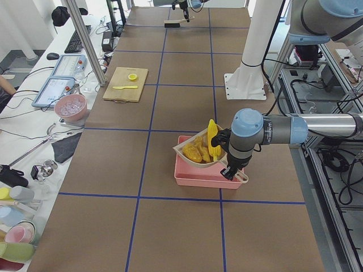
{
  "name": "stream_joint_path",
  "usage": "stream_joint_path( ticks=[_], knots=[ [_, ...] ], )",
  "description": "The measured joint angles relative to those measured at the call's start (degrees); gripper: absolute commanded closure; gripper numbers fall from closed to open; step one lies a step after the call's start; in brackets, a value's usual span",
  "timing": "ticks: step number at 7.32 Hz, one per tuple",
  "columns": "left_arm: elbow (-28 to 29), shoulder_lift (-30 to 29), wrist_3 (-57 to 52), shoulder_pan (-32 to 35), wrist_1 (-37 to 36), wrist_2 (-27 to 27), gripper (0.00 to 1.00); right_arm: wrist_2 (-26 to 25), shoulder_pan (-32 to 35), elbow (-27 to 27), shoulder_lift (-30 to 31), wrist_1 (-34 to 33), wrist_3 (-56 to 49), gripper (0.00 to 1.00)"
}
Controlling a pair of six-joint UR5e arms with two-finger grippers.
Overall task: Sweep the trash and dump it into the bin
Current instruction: 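Tilt the dustpan over the pink bin with the left gripper to dump items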
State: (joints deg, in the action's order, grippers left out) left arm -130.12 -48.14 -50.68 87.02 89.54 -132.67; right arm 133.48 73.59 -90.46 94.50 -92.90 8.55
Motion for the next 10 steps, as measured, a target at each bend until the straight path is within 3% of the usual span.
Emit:
stream_joint_path(
  ticks=[1, 7, 10],
  knots=[
    [0.0, 0.0, 0.0, -1.5, 0.0, 0.6, 1.00, 0.1, 0.0, 0.0, 0.0, 0.0, 0.0, 0.00],
    [-0.6, 0.4, -5.2, -5.9, -7.1, 3.4, 1.00, 0.4, 0.1, -0.2, -2.1, -0.2, -0.4, 0.00],
    [-0.8, 0.4, -6.7, -9.7, -10.4, 5.3, 1.00, -4.0, 2.5, 0.0, -6.8, -0.2, -0.3, 0.00]
  ],
)
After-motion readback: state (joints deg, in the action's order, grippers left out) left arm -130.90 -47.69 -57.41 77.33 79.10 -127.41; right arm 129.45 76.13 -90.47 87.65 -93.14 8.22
